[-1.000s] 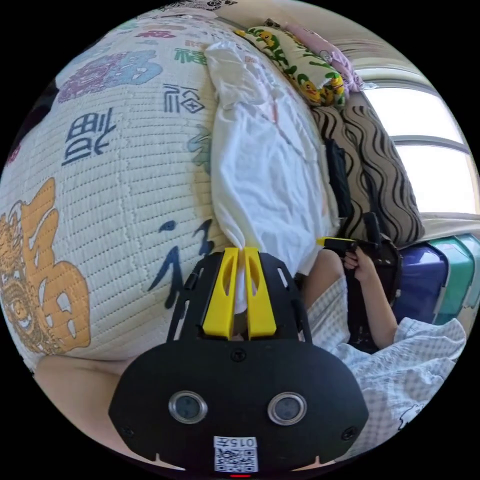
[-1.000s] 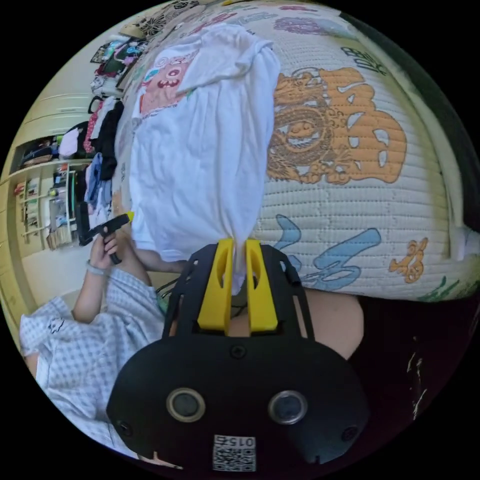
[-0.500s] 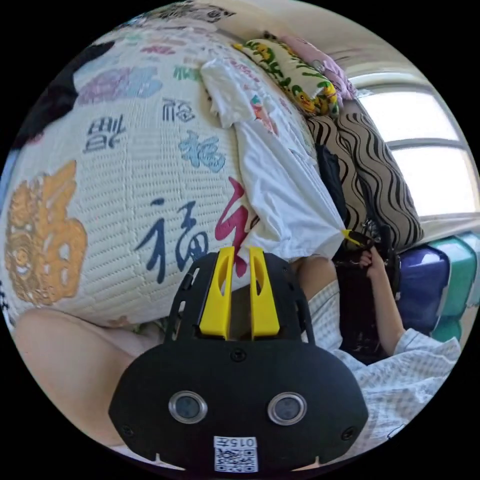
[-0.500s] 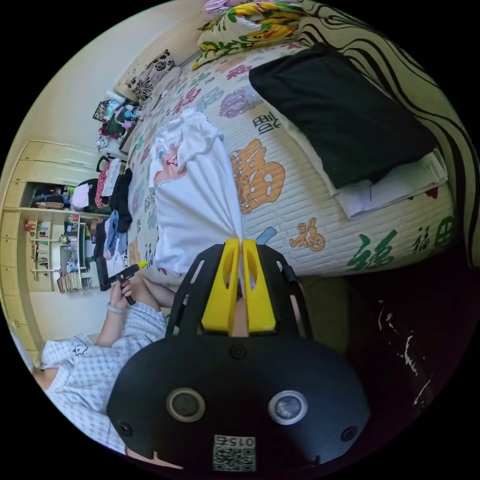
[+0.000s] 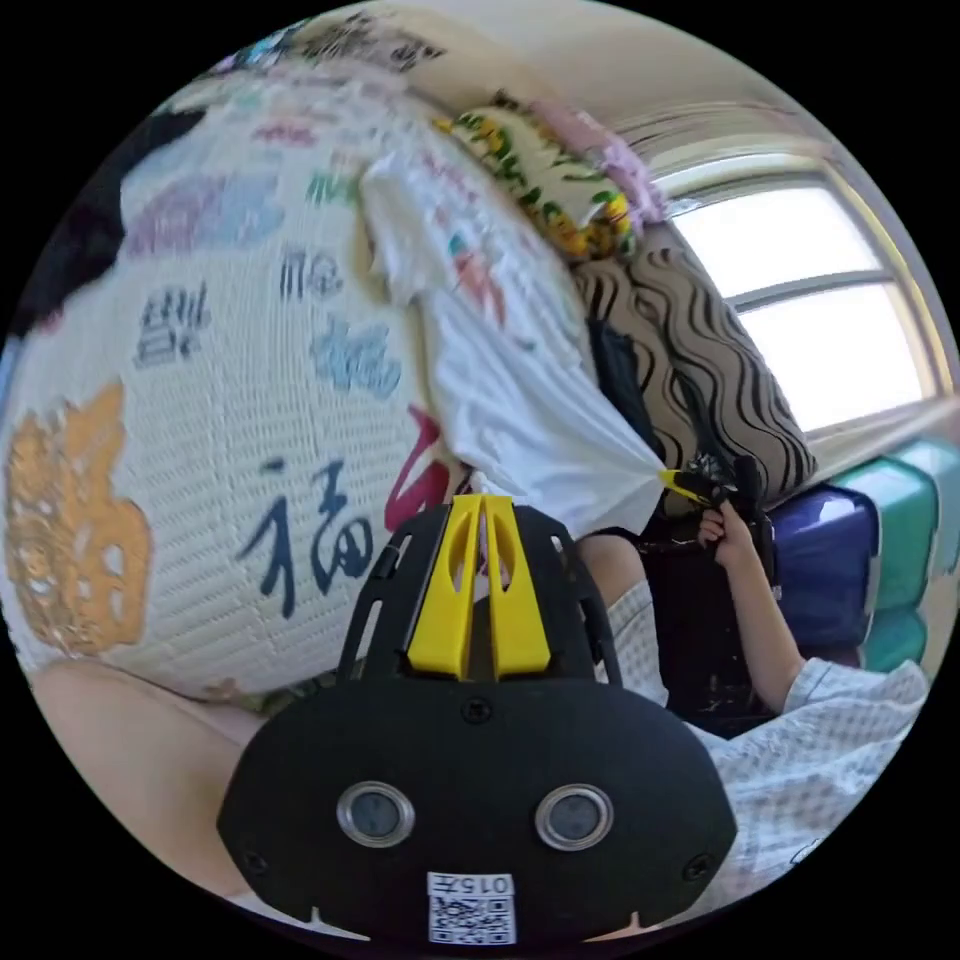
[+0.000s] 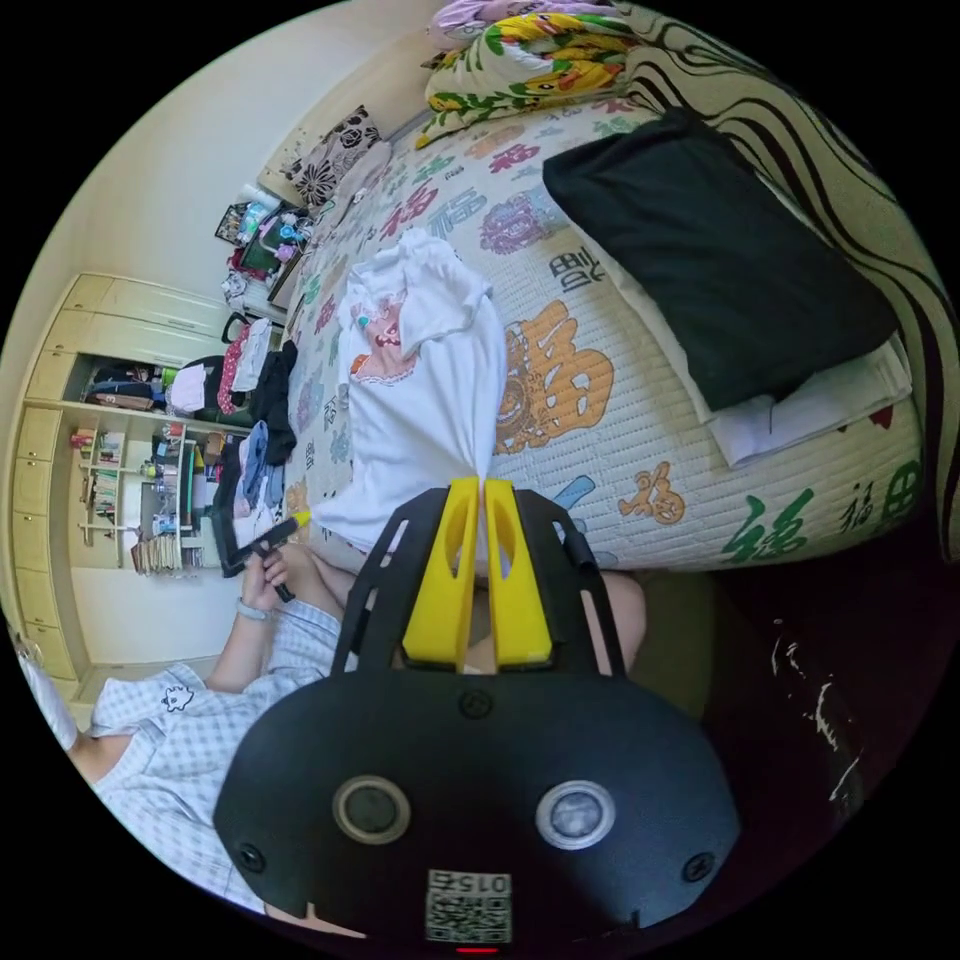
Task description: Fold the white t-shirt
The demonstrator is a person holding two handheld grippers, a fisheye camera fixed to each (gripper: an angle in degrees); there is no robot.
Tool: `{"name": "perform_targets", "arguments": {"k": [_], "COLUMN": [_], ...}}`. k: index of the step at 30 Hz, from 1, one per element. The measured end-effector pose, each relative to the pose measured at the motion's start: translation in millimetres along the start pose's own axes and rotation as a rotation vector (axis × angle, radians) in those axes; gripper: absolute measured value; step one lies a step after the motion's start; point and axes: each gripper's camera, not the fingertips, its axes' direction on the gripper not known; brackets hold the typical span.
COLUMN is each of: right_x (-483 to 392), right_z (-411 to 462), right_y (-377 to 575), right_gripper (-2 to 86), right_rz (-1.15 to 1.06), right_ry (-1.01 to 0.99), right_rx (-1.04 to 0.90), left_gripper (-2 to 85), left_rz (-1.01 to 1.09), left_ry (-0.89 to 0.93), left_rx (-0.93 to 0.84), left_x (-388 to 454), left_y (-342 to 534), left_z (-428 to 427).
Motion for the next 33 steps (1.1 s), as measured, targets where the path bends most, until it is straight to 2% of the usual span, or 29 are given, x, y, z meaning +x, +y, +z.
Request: {"name": "perform_targets", "arguments": {"k": [3,4,6,7,9,13,15,18,22,24,27,30,33], "right_x": [-5.4,-5.5,0.8,3.4,11.2,18.3,22.8,29.5,36.4,36.0,29.5,20.6,12.2], "right_z": [-14.5,-16.7,-19.4,-18.6,-12.4,1.2,8.1,12.8,14.0,10.7,1.6,-7.4,-5.8], "right_y": [-0.7,-0.5,-1.1,-1.9,-4.9,-9.9,-13.8,-20.3,-29.6,-35.6,-41.6,-45.2,-44.9], "right_gripper": [-0.2,-0.2,-0.2,-0.2,-0.1,-0.1,-0.1,0.0,0.0,0.0,-0.2,-0.4,-0.5], "right_rz": [-0.049,-0.052,-0.025,-0.012,0.019,0.037,0.046,0.065,0.095,0.090,0.047,0.000,-0.045], "right_ry": [0.045,0.057,0.075,0.067,0.027,0.041,0.047,0.037,0.013,0.020,0.046,0.095,0.171], "right_rx": [0.006,0.009,0.019,0.017,-0.002,-0.057,-0.083,-0.099,-0.106,-0.111,-0.124,-0.145,-0.202], "left_gripper": [-0.6,-0.5,0.1,0.3,2.1,8.1,11.0,11.5,6.0,1.2,-0.2,-0.5,-0.5], "left_rz": [0.236,0.297,0.459,0.469,0.331,0.033,-0.142,-0.247,-0.216,-0.083,0.062,0.102,0.124], "left_ry": [-0.044,-0.045,-0.120,-0.165,-0.313,-0.183,-0.199,-0.193,-0.310,-0.378,-0.447,-0.418,-0.500], "left_rx": [0.158,0.158,0.023,-0.003,-0.039,-0.056,-0.010,0.060,-0.048,-0.190,-0.223,-0.179,-0.160], "left_x": [57.1,70.7,112.4,115.9,96.6,37.8,7.0,-10.8,-7.3,9.6,38.4,59.3,78.5], "left_y": [1.8,3.1,9.3,12.0,20.2,22.8,16.8,2.9,-24.8,-40.0,-45.5,-30.6,-0.7], "left_z": [-57.7,-62.4,-45.9,-37.3,-7.0,8.2,5.0,3.6,35.5,70.0,74.0,35.0,-1.7]}}
